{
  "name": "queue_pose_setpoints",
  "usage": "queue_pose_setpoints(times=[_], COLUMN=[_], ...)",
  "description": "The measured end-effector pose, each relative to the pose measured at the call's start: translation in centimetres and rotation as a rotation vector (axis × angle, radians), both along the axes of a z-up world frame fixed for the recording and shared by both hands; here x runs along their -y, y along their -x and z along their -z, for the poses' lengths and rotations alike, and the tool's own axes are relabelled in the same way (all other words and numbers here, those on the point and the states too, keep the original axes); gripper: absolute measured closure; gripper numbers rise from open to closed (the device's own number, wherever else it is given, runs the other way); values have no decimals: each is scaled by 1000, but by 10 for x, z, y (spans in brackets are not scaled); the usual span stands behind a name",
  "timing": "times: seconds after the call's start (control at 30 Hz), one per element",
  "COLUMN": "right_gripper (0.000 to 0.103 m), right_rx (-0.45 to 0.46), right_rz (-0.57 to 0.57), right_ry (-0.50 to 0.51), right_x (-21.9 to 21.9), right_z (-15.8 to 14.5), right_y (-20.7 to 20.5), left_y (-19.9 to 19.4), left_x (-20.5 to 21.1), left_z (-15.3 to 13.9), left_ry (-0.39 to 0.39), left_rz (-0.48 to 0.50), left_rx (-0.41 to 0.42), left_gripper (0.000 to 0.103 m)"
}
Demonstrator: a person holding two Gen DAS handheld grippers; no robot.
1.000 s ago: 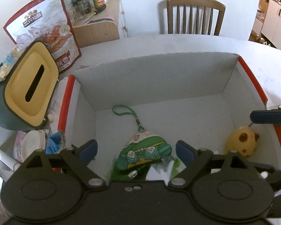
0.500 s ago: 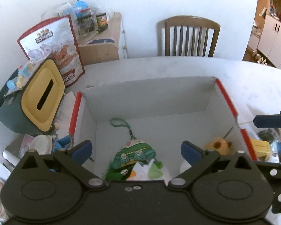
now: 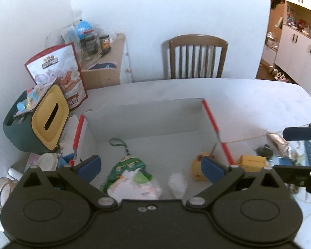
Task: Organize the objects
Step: 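Move both tools back to the remaining items on the table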
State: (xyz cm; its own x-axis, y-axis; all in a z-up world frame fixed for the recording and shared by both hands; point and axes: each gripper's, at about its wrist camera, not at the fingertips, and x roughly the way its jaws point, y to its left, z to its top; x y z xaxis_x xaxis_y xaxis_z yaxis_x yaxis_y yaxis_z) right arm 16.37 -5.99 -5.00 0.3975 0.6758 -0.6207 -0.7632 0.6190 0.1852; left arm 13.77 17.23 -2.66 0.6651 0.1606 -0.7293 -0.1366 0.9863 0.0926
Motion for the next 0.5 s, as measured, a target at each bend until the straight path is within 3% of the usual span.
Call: queue_pose_setpoints(times=[0.5], right_gripper=[18], right_rx=[8], right_rz=[141], right_ry=[-24], right_x=[109], right_z=[-2], right_y=[19], left_y=[28], left_x=[85], left_z=[-11], left_ry=[26], left_rz=[84], left_rx=[54], left_gripper=[0])
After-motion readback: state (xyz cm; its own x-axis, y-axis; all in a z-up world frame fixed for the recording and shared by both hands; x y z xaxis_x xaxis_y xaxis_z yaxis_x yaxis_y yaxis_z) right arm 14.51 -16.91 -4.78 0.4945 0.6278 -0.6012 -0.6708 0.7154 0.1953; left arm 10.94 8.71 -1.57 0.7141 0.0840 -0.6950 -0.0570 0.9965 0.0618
